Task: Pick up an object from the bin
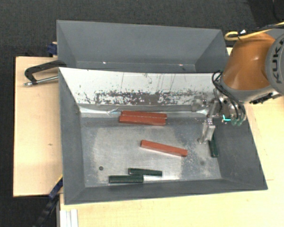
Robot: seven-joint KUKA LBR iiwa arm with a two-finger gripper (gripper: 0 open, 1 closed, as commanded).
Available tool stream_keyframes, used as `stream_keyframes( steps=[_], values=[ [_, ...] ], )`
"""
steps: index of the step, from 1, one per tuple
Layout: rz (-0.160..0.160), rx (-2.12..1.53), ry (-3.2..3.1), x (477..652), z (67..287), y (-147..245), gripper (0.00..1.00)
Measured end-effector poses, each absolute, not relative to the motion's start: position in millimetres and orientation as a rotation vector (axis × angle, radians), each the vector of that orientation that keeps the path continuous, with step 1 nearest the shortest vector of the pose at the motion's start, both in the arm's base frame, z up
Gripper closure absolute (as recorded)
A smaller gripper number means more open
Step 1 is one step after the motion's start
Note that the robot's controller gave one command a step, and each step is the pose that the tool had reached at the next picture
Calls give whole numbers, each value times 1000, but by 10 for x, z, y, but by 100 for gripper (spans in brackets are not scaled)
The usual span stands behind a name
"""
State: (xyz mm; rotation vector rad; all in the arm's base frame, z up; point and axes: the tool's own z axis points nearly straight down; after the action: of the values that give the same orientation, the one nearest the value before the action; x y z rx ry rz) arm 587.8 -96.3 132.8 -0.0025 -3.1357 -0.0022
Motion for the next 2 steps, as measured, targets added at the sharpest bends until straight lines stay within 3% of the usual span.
stream_keyframes(
  steps=[1, 2],
  values=[
    [0, 0, -3144, 5898, 1377, -962, 0],
    [2, 80, -3146, 5505, 1009, -461, 0]
  ],
)
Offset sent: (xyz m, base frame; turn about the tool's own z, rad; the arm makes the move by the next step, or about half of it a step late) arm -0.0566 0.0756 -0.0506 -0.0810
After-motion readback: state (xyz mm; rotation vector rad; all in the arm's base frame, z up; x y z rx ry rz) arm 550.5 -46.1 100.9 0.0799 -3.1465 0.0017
